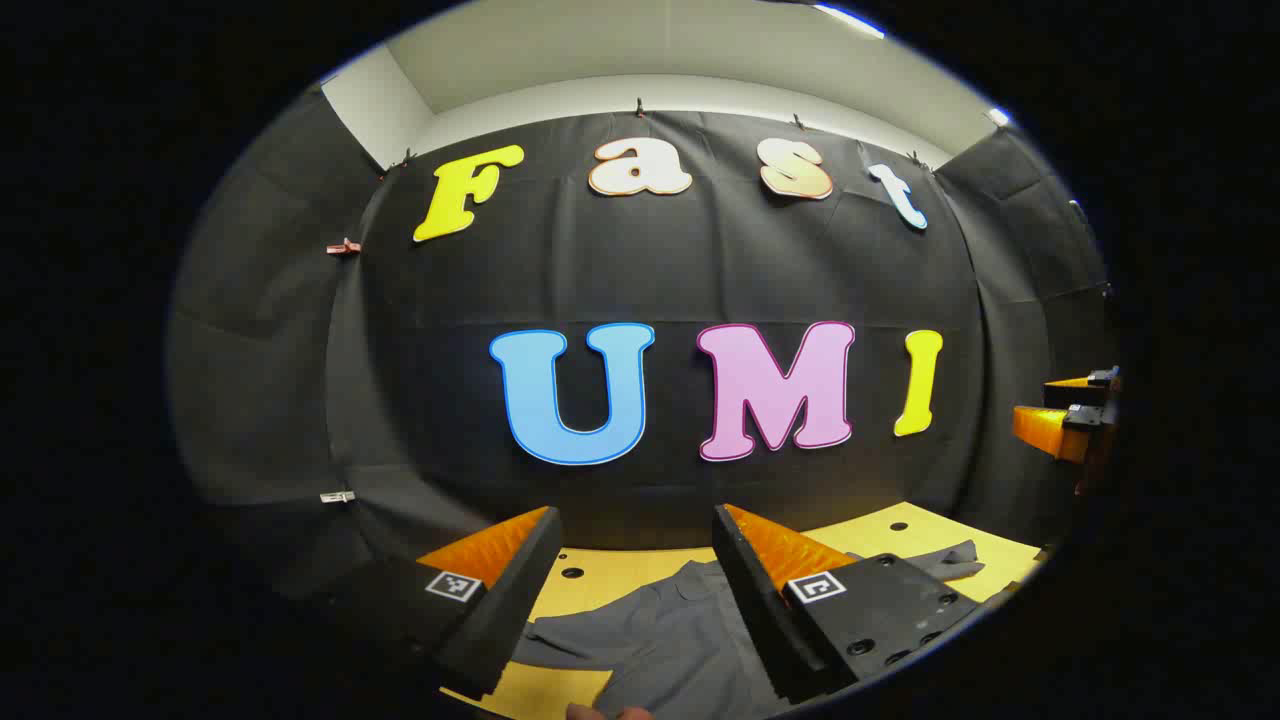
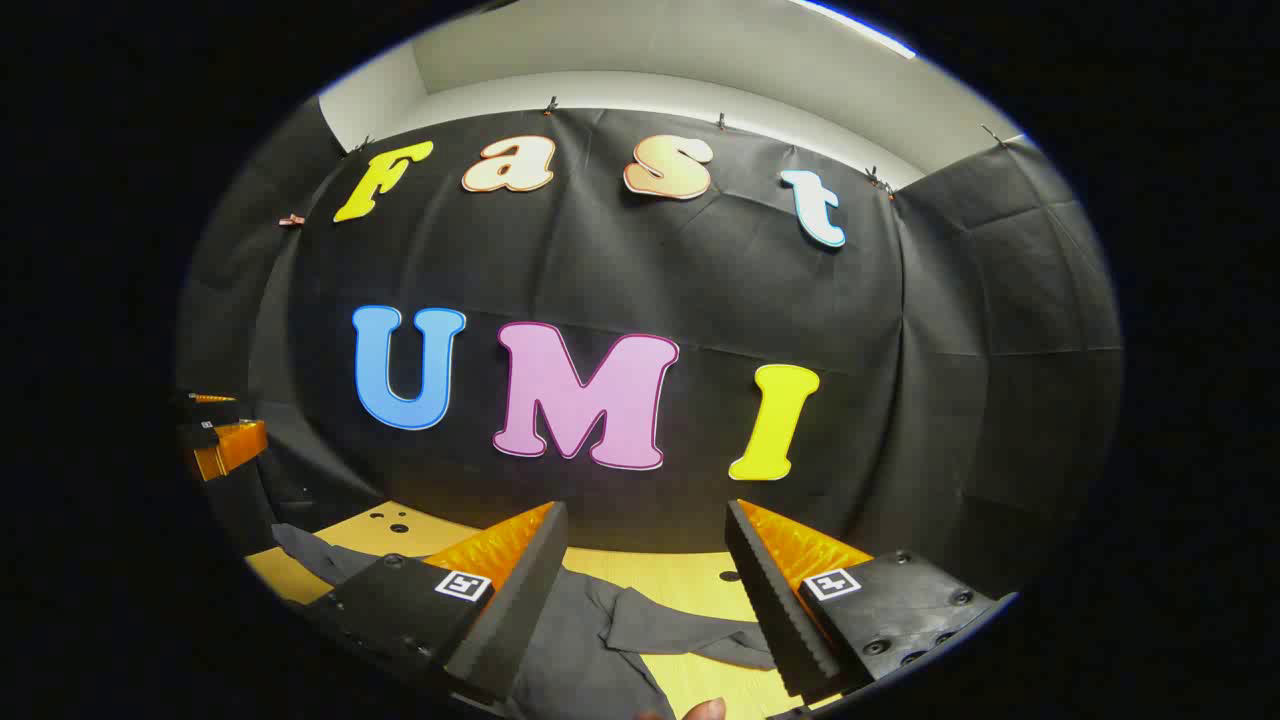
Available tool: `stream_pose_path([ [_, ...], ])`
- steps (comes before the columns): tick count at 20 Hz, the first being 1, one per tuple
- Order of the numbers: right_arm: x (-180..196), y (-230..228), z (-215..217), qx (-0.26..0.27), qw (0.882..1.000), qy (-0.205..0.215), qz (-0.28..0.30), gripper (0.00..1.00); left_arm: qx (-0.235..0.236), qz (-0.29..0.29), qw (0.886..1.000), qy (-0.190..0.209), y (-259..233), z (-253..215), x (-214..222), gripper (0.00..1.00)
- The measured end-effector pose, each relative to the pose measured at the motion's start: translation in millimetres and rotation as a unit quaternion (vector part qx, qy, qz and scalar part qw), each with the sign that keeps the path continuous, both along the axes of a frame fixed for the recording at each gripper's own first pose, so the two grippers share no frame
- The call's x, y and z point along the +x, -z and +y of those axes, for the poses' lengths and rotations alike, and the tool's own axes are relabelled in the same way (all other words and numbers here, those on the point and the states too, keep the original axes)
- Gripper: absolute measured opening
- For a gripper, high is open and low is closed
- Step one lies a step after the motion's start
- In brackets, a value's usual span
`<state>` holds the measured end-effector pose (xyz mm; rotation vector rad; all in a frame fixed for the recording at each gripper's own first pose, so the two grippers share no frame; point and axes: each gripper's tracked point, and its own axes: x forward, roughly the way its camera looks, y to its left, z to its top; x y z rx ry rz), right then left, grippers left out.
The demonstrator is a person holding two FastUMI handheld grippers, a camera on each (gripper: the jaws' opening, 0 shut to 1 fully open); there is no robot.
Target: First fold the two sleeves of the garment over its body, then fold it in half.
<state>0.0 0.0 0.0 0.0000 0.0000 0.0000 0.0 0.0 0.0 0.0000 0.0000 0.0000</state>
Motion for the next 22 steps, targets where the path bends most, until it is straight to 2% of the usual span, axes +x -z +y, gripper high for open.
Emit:
stream_pose_path([
  [6, 12.8, 8.8, -13.8, 0.01, 1.0, 0.0, 0.005, 0.97, 0.007, 0.004, 1.0, 0.002, 1.0, -16.0, 8.5, 0.95],
  [17, 14.7, 21.5, -20.2, 0.014, 1.0, -0.007, 0.019, 0.97, 0.014, 0.015, 1.0, 0.013, 7.8, -34.4, 11.3, 0.96],
  [22, 23.6, 43.5, -32.9, 0.039, 0.998, -0.007, 0.054, 0.97, 0.014, 0.024, 0.999, 0.024, 17.3, -46.4, 12.3, 0.96],
])
